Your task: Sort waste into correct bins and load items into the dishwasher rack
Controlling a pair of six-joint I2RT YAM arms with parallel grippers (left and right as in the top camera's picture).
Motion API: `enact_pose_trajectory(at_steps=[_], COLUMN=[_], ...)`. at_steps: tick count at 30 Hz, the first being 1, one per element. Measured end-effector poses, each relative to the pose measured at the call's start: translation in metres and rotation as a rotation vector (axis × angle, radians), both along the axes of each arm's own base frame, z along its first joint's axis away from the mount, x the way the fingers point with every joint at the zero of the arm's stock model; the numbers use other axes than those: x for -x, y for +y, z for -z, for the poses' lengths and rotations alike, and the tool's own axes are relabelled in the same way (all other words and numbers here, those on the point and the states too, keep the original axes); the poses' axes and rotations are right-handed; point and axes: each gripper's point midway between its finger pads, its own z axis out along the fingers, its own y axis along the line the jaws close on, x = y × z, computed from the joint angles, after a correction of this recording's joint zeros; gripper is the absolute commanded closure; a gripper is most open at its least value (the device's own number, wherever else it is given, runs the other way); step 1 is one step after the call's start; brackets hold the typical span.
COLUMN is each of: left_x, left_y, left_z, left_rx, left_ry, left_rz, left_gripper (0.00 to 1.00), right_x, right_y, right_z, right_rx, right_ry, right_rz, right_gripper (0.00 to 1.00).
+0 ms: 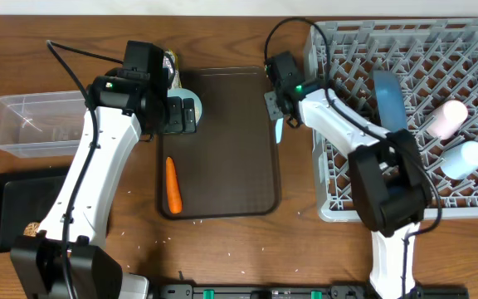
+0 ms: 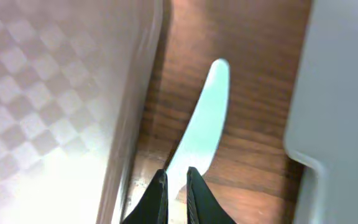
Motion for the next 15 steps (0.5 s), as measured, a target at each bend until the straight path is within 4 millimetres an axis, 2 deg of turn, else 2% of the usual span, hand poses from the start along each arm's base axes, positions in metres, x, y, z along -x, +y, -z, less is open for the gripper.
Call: enact_pose_trajectory(at_steps=[2,5,10,15], left_x=[0.0,0.0,-0.001,-0.001], left_y=[0.0,0.0,0.0,0.0], left_z=[0.0,0.0,0.0,0.0], left_rx=[0.0,0.0,0.001,0.001], left_ry=[0.0,0.0,-0.003,-0.004], left_rz=[0.0,0.0,0.0,0.0], left_gripper=[0.02,0.02,0.02,0.02], right_x=[0.004,0.011,0.022,0.023], right_y=[-0.001,-0.003,-0.006,-0.006], right_z=[-0.003,-0.001,0.004,0.005], right_rx=[0.001,0.005,-0.019,-0.069], right_ry=[0.012,0.043,0.097,0.105], right_rz=[0.002,0.002,0.07,0.17], right_gripper=[0.77,0.71,0.76,0.77])
